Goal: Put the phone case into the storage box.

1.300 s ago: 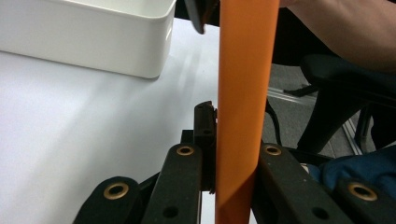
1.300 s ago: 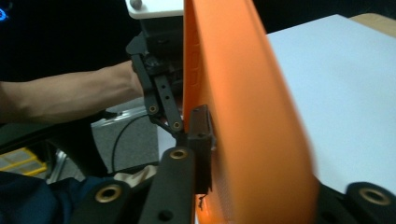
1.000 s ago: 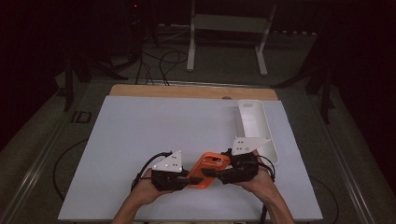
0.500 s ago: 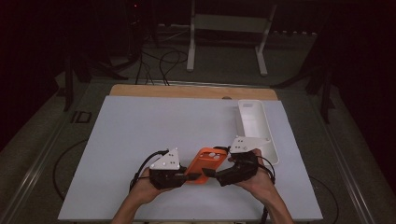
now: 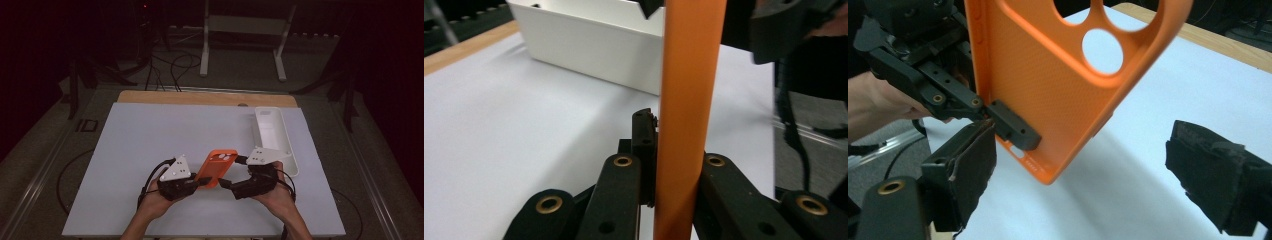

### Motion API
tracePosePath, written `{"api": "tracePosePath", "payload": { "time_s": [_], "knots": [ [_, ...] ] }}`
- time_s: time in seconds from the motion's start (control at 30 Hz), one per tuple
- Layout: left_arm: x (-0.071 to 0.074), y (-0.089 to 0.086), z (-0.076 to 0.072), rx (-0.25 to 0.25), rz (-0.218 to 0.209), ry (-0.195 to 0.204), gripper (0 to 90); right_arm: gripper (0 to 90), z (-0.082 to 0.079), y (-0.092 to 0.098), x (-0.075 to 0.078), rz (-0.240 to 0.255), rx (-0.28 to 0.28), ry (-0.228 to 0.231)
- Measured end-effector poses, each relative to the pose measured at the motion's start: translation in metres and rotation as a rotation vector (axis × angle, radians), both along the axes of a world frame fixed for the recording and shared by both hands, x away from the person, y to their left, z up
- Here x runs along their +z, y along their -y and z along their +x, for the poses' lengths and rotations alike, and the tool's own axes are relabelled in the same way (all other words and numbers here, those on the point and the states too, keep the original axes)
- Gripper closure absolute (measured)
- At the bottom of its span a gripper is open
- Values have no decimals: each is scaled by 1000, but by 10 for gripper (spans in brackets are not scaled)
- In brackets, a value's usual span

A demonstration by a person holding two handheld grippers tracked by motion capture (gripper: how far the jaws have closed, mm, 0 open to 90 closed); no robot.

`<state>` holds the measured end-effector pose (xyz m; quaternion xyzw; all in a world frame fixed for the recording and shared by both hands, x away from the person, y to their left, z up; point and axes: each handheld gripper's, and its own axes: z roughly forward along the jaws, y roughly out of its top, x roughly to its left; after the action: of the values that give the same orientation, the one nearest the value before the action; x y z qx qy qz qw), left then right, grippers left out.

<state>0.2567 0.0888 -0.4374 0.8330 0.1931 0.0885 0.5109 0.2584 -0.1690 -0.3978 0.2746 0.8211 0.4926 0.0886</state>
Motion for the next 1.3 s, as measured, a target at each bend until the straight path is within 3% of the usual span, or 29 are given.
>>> {"api": "tracePosePath", "payload": {
  "time_s": [0.17, 0.57, 0.8, 1.3],
  "knots": [
    [1, 0, -1, 63, 6, 14, 860, 118, 0, 0, -1, 3, -17, -6],
    [0, 6, -3, 149, 42, 44, 860, 102, 0, -1, -1, 33, -56, -14],
    [0, 7, -5, 176, 51, 62, 860, 102, 2, -1, 2, 74, -99, -9],
    [-2, 10, -8, 260, 47, 85, 860, 102, 2, -3, 5, 114, -153, -3]
  ]
}}
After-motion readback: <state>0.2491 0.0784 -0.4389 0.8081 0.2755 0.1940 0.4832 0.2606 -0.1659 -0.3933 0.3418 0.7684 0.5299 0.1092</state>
